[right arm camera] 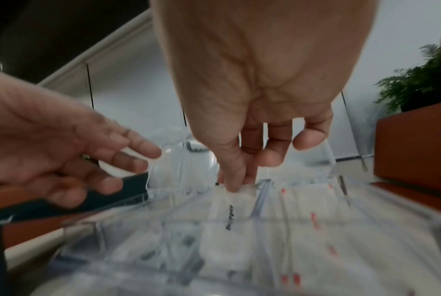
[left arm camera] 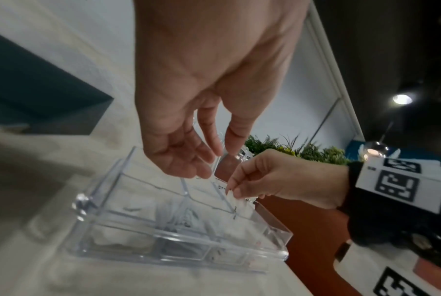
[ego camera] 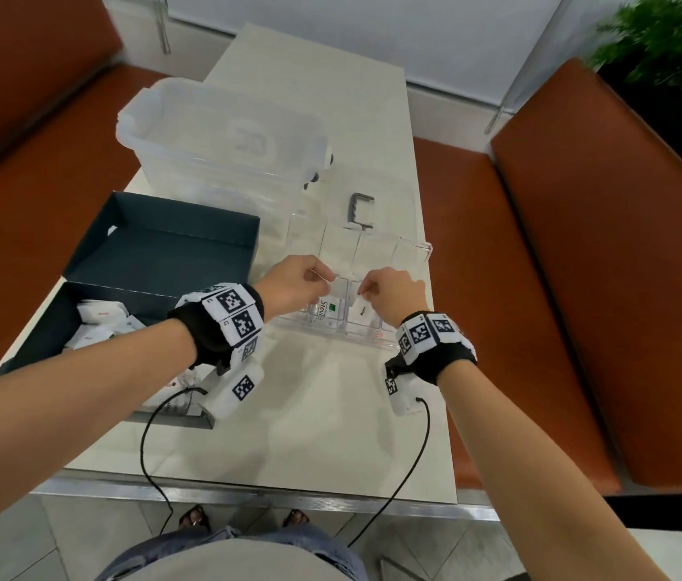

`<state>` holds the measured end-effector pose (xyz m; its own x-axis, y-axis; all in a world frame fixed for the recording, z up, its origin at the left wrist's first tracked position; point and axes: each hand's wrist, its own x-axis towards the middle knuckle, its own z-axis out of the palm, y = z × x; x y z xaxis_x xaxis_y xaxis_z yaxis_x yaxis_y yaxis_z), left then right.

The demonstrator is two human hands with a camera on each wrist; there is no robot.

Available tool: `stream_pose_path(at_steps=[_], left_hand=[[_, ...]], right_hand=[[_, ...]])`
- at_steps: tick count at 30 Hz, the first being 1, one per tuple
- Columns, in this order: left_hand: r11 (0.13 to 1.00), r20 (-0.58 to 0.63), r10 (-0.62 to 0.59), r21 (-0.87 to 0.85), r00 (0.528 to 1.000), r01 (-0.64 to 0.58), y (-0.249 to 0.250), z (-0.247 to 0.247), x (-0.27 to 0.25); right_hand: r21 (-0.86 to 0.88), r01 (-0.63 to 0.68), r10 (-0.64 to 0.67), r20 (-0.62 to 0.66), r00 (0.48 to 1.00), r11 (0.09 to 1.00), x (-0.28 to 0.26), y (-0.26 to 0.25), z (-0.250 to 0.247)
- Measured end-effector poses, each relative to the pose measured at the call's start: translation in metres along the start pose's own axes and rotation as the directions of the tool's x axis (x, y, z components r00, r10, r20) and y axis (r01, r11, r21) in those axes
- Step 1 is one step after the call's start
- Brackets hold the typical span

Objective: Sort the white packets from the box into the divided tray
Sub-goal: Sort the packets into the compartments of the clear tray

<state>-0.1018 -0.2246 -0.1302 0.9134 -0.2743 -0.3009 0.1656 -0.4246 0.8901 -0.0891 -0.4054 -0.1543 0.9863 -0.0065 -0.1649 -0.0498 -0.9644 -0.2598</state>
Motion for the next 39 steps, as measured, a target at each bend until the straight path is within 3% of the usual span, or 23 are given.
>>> stream_pose_path(at_steps=[8, 13, 18, 29, 36, 39], left_hand=[[0.998, 0.004, 0.032, 0.048, 0.999, -0.033, -0.007, -0.007, -0.006], [0.989, 0.035, 0.026, 0.142, 0.999, -0.031, -0.01, -0.009, -0.005], [0.974, 0.089, 0.014, 0.226, 0.996, -0.034, -0.011, -0.006, -0.003], [0.982, 0.091, 0.037, 0.183, 0.995, -0.053, -0.01, -0.009, -0.008], [0.989, 0.113, 0.069, 0.121, 0.991, -0.082, -0.003, -0.047, -0.022], [0.989, 0.114, 0.07, 0.124, 0.991, -0.084, 0.004, -0.076, -0.033]], right_hand=[[-0.289, 0.05, -0.035, 0.058, 0.998, 0.956, 0.001, 0.001, 0.021], [-0.384, 0.045, 0.007, 0.132, 0.991, 0.922, 0.002, 0.005, 0.021], [-0.364, 0.028, 0.014, 0.114, 0.993, 0.931, 0.005, 0.002, 0.026], [-0.314, 0.009, 0.046, 0.166, 0.985, 0.949, 0.005, 0.0, 0.018], [-0.129, 0.068, -0.078, -0.071, 0.994, 0.989, -0.017, -0.04, -0.051], [0.004, 0.192, -0.191, -0.073, 0.979, 0.981, -0.028, -0.074, -0.082]])
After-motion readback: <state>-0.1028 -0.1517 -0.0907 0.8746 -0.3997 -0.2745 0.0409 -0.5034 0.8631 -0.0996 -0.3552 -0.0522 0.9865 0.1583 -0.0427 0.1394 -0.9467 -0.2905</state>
